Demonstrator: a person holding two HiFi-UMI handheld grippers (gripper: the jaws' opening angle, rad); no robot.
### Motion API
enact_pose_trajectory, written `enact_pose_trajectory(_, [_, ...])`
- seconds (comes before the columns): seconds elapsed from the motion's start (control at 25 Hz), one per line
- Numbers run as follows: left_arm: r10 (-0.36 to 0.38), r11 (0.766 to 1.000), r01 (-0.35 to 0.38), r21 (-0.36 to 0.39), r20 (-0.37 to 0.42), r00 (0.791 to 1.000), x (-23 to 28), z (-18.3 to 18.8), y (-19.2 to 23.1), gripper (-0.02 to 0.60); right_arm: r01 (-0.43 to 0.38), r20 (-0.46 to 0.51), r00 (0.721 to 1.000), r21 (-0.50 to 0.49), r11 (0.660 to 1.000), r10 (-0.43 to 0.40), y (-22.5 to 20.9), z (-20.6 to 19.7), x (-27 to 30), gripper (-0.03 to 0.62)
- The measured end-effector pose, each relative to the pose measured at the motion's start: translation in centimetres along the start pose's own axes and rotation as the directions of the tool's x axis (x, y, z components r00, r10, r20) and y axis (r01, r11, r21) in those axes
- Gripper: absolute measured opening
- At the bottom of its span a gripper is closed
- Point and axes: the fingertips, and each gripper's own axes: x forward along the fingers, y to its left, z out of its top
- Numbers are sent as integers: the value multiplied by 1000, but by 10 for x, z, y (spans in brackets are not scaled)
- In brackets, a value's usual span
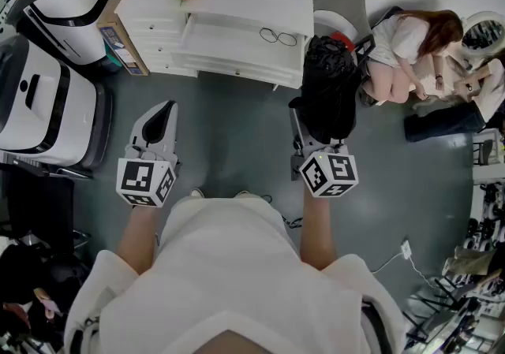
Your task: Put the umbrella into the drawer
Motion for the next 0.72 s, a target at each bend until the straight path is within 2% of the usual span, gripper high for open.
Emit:
enact_pose_trajectory(0.4, [11, 1000, -12, -6, -5, 1000, 4, -8, -28, 14, -34, -24, 999, -15, 999, 33, -17, -5, -16, 264])
enact_pose_trajectory(0.72, [40, 999, -41, -6, -35, 999, 11, -21, -28, 14, -44, -54, 998, -21, 999, 43, -32, -19, -7, 264])
